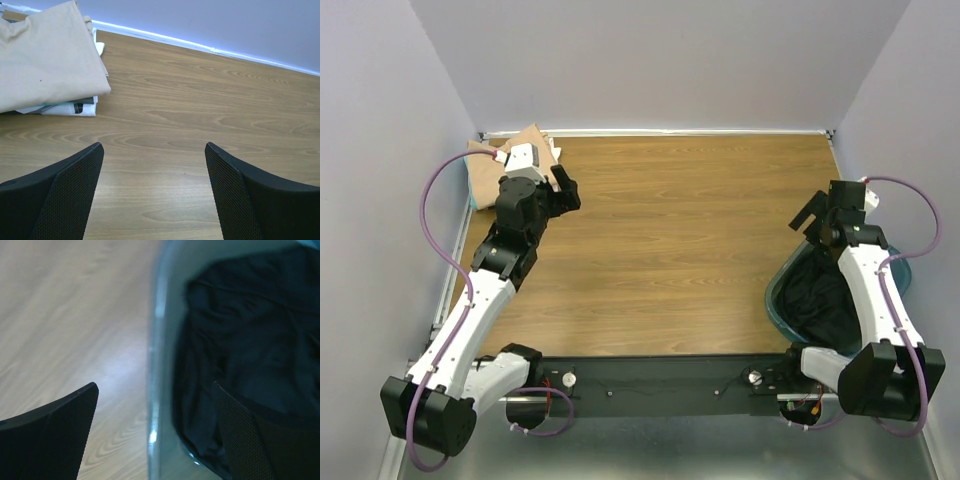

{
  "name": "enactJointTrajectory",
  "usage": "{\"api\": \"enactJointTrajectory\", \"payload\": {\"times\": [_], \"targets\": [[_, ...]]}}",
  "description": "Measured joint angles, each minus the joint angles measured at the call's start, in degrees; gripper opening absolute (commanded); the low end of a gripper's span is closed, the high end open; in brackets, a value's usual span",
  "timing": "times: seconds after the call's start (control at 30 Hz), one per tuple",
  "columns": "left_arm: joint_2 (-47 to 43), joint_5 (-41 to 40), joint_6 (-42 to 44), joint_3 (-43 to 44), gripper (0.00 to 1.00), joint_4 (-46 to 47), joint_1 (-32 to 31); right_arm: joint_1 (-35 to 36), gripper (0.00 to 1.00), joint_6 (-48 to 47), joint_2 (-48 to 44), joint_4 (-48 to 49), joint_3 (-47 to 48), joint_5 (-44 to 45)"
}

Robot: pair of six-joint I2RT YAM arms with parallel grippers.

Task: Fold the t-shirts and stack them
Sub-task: Grab the tshirt from the pile

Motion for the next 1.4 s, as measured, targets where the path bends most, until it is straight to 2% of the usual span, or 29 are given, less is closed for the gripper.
{"api": "enactJointTrajectory", "payload": {"times": [0.17, 0.33, 0.7, 0.83, 1.0, 1.23, 1.33, 1.37, 1.4], "targets": [[-1.4, 0.0, 0.1, -2.2, 0.89, -0.1, 0.0, -1.8, 1.0, 5.7, 0.3, -6.8, -0.7, 7.8], [-3.8, 0.0, 0.4, -4.6, 0.89, -0.4, 0.0, -3.2, 1.0, 9.5, -0.8, -10.8, -1.2, 9.9], [-7.3, -0.1, 0.0, -9.0, 0.89, -1.1, 0.0, -4.8, 1.0, 14.5, 1.2, -16.5, -7.3, 7.2], [-7.8, -0.1, -0.2, -9.3, 0.89, -1.5, 0.0, -4.9, 1.0, 14.6, 2.2, -16.8, -8.5, 6.8], [-8.4, -0.1, -0.8, -9.5, 0.89, -2.7, 0.0, -4.9, 1.0, 14.8, 8.0, -16.6, -9.9, 4.1], [-9.9, -0.5, -1.7, -9.9, 0.89, -3.6, 0.0, -4.9, 1.0, 17.1, 8.5, -15.4, -13.2, -0.4], [-10.8, -0.6, -2.1, -9.9, 0.89, -3.8, 0.0, -5.0, 0.91, 18.1, 8.7, -14.9, -14.5, -1.5], [-10.9, -0.6, -2.1, -9.9, 0.89, -3.9, 0.0, -5.0, 0.83, 18.4, 8.7, -14.6, -14.9, -1.7], [-11.1, -0.7, -2.2, -9.9, 0.89, -4.2, 0.0, -5.1, 0.83, 18.6, 8.7, -14.5, -15.1, -1.8]]}}
